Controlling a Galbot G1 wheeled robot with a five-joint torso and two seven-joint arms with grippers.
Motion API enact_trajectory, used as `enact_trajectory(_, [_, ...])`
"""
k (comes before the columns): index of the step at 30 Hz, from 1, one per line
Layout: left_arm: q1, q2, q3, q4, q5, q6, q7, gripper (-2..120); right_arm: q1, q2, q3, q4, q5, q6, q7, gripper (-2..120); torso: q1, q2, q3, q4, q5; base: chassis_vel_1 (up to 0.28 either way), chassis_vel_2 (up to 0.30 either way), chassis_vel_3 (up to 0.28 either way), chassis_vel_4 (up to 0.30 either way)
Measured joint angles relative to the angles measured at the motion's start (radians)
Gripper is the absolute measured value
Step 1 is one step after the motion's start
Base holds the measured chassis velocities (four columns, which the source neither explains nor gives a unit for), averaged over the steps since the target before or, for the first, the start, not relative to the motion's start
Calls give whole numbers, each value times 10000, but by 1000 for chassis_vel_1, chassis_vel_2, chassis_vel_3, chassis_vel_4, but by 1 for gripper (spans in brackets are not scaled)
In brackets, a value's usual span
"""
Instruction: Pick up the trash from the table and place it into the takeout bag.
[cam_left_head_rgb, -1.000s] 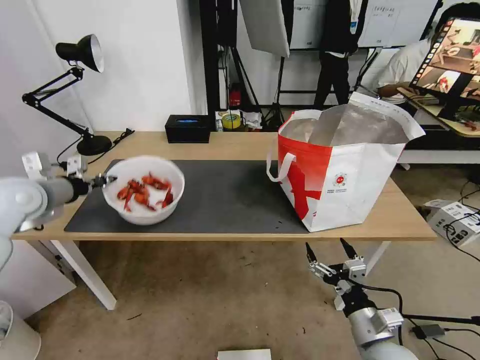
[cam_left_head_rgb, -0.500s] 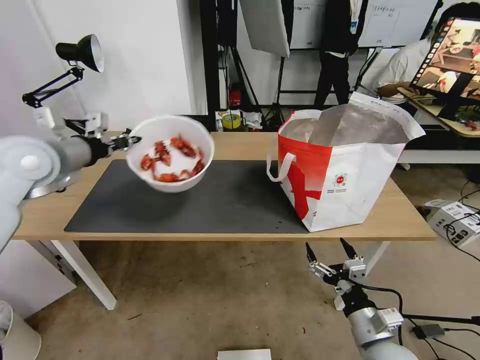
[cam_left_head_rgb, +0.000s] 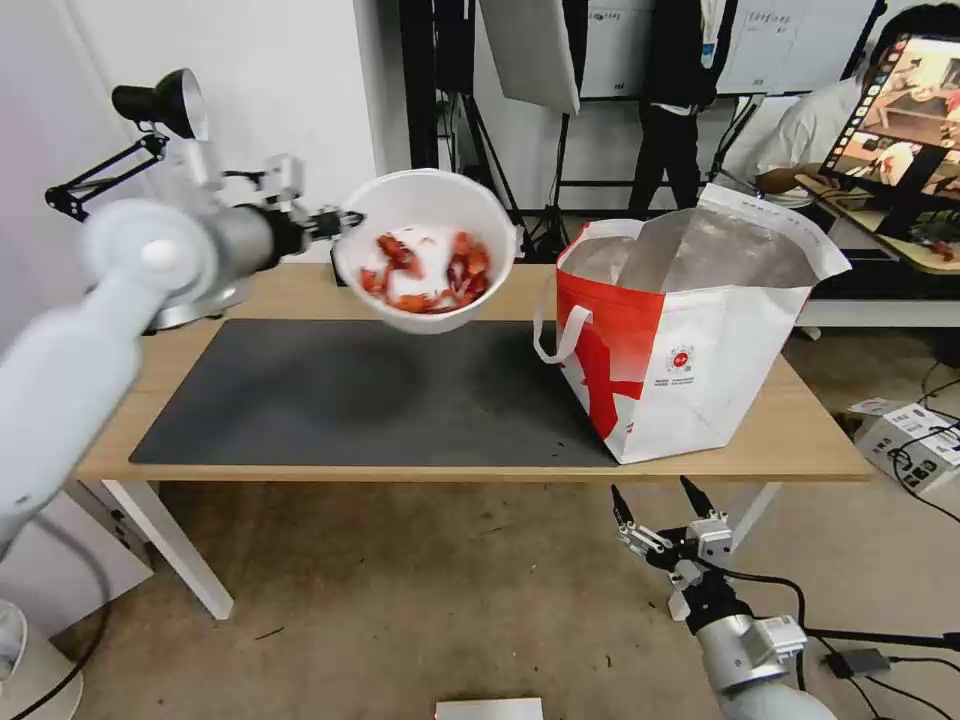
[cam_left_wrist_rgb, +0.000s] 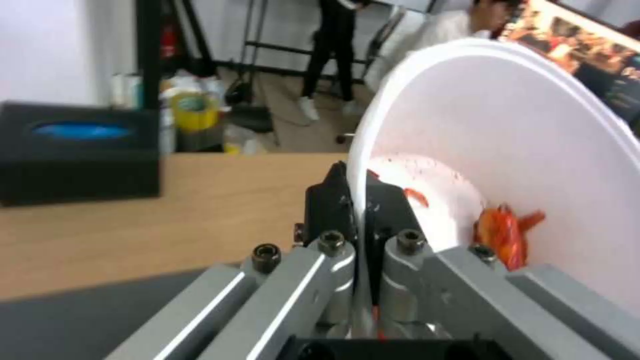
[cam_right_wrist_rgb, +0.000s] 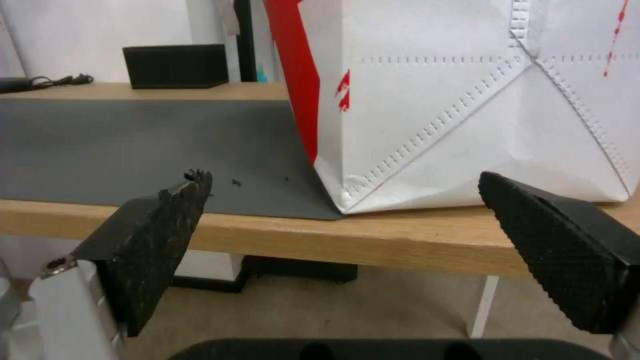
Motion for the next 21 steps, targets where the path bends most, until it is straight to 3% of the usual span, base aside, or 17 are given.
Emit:
enact_trajectory(6, [-1239, -1016, 659, 786, 95, -312, -116, 0, 0, 0, 0, 0, 0, 0, -1, 100, 0, 2, -2, 1, 1, 0, 0, 0, 0])
enact_trajectory(12, [-1574, -1487, 767, 1151, 194, -377, -118, 0, 0, 0, 0, 0, 0, 0, 0, 100, 0, 2, -1, 3, -2, 0, 0, 0, 0])
enact_trajectory(13, [-1731, -1905, 871, 1353, 269, -456, -124, 0, 0, 0, 0, 0, 0, 0, -1, 100, 0, 1, -2, 4, 0, 0, 0, 0, 0])
enact_trajectory(18, [-1806, -2591, 1090, 1612, 489, -685, -166, 0, 0, 0, 0, 0, 0, 0, -1, 100, 0, 1, -1, 2, 0, 0, 0, 0, 0])
enact_trajectory(21, [-1859, -3378, 1292, 1987, 767, -904, -262, 0, 0, 0, 0, -1, 0, 0, -1, 100, 0, 1, -1, 3, 0, 0, 0, 0, 0])
